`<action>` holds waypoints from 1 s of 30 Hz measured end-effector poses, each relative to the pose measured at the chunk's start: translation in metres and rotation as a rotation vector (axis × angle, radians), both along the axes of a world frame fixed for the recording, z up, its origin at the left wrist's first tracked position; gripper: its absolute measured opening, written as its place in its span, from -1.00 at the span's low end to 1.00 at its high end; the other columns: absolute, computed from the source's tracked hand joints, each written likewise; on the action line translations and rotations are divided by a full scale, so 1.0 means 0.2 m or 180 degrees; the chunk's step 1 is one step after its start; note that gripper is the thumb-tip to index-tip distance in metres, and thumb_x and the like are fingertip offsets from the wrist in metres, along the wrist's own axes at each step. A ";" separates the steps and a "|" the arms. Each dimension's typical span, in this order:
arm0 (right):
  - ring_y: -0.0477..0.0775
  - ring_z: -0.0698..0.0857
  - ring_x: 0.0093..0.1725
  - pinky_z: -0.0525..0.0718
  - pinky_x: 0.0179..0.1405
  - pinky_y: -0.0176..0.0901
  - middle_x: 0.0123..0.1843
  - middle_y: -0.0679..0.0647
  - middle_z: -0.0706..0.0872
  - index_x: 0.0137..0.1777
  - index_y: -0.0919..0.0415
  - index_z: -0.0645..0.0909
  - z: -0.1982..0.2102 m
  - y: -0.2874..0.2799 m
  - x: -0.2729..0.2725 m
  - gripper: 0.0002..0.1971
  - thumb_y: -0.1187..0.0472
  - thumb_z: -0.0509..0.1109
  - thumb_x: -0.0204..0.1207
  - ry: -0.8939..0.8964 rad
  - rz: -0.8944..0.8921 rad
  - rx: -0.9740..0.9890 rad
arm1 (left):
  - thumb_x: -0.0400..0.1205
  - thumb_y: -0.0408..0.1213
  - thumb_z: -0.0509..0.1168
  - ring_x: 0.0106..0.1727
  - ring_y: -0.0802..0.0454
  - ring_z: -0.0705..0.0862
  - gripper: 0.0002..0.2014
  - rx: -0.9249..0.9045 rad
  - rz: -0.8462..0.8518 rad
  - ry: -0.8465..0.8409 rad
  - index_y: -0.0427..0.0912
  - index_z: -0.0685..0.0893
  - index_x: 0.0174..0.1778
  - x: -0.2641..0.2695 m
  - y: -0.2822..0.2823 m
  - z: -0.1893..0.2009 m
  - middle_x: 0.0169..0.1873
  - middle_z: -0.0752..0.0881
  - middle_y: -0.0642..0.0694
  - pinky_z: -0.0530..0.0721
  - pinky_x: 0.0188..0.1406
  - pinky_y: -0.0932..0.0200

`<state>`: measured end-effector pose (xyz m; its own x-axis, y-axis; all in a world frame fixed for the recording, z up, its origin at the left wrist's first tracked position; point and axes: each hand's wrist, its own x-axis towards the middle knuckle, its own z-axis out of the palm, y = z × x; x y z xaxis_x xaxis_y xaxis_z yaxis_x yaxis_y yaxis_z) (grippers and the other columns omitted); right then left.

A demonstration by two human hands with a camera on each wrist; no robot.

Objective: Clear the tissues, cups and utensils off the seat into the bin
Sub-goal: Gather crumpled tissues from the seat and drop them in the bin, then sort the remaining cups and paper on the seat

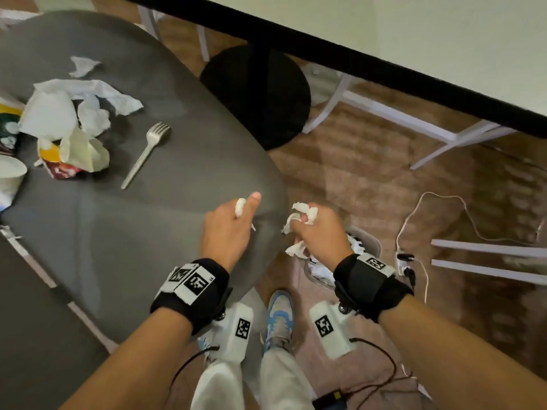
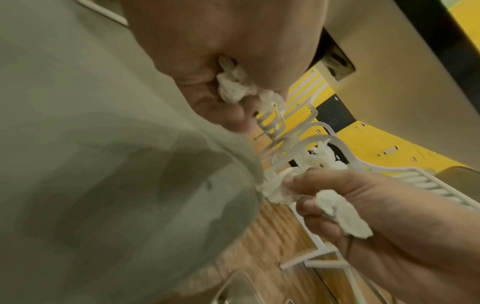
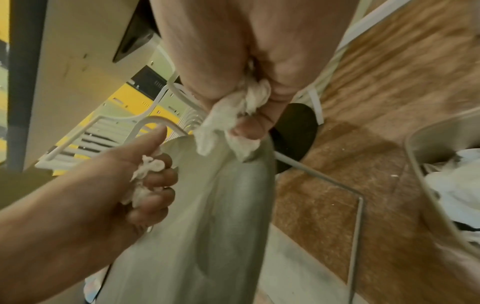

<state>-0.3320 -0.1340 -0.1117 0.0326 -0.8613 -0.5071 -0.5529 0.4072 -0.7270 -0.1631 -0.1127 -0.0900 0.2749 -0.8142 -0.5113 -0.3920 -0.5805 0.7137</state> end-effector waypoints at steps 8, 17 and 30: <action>0.06 0.70 -0.10 0.61 -0.18 -0.11 -0.11 0.00 0.75 0.11 0.12 0.62 -0.16 0.13 -0.45 -0.84 0.13 0.23 0.68 -0.0229 -0.0476 0.0453 | 0.69 -0.08 -0.05 -0.08 -0.24 0.60 -0.64 0.0221 -0.1139 0.0053 -0.14 0.54 -0.27 -0.50 -0.01 -0.05 -0.17 0.68 -0.20 0.52 -0.04 -0.12; 0.14 0.55 -0.03 0.54 0.04 0.28 0.10 0.18 0.58 0.14 0.39 0.56 -0.42 0.29 -0.85 -0.50 0.00 0.11 0.41 -0.0113 -0.1561 0.1185 | 0.59 -0.16 0.39 0.22 -0.17 0.65 -0.68 0.1031 -0.2148 -0.0230 -0.10 0.53 0.23 -0.91 0.07 -0.49 0.19 0.70 -0.21 0.59 0.17 0.03; 0.17 0.43 0.52 0.48 0.46 0.13 0.59 0.09 0.38 0.65 0.08 0.20 -0.64 0.42 -0.93 -0.09 -0.10 0.55 0.35 0.0610 -0.0707 0.1160 | 0.68 0.07 0.21 0.51 -0.15 0.46 -0.37 0.1178 -0.2101 -0.0064 -0.01 0.23 0.65 -1.00 0.16 -0.80 0.57 0.42 -0.12 0.48 0.44 -0.05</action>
